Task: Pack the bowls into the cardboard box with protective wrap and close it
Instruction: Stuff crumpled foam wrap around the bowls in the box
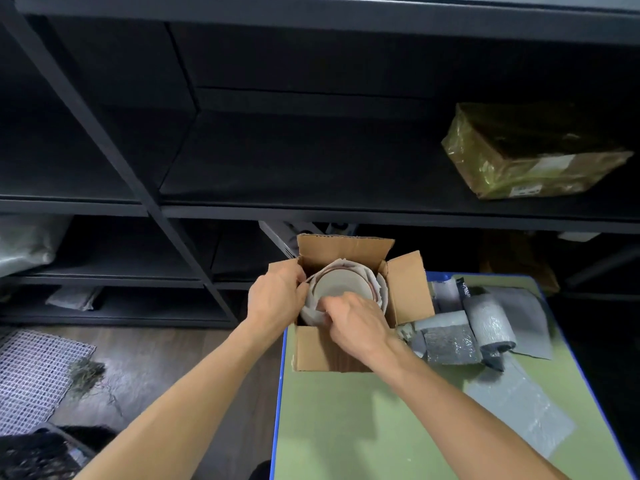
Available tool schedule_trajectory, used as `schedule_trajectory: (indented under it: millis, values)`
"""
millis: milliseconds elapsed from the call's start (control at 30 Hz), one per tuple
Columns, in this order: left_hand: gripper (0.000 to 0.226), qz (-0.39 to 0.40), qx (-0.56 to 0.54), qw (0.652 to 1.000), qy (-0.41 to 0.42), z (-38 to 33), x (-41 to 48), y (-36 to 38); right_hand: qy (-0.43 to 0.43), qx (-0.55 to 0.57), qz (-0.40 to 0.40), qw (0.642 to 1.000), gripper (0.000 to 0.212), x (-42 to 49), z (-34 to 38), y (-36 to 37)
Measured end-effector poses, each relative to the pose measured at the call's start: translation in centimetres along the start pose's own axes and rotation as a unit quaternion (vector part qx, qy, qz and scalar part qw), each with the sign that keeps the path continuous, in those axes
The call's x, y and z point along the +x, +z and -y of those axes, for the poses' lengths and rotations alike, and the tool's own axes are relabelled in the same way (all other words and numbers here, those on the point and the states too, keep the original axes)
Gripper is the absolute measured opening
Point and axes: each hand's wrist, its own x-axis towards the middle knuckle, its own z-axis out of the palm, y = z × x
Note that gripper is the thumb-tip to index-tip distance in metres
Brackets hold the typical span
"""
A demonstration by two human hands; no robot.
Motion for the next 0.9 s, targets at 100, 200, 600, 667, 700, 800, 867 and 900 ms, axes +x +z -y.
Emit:
schedule_trajectory:
  millis: [100, 200, 600, 667, 700, 800, 867, 900]
  values:
    - [0.025, -0.008, 0.035, 0.999, 0.029, 0.2, -0.2, 0.5, -0.003, -0.013, -0.021, 1.000, 0.026, -0.3, -0.6, -0.7]
    - [0.033, -0.017, 0.039, 0.998, 0.045, 0.3, 0.1, 1.2, -0.015, -0.035, -0.008, 0.999, 0.027, -0.3, -0.8, -0.7]
    - [0.041, -0.085, 0.070, 0.991, 0.070, 0.8, -0.5, 3.4, -0.032, -0.093, 0.017, 0.995, 0.024, -0.5, -1.4, -0.9]
    - [0.044, -0.075, 0.078, 0.992, 0.061, 1.0, -0.4, 3.4, -0.034, -0.094, 0.008, 0.995, 0.025, -0.4, -1.6, -0.8]
    - [0.046, -0.072, 0.076, 0.993, 0.058, 1.1, -0.4, 3.3, -0.034, -0.090, 0.000, 0.995, 0.026, -0.5, -1.7, -0.8]
    - [0.046, -0.053, 0.076, 0.993, 0.068, 1.5, -0.7, 3.1, -0.031, -0.062, -0.033, 0.997, 0.031, -1.2, -2.1, -0.3]
    - [0.044, -0.057, 0.076, 0.992, 0.087, 1.6, -1.2, 3.0, -0.025, -0.042, -0.056, 0.997, 0.029, -1.6, -2.3, 0.1]
    - [0.042, -0.070, 0.072, 0.990, 0.097, 1.6, -1.4, 3.0, -0.022, -0.036, -0.065, 0.997, 0.026, -1.7, -2.4, 0.2]
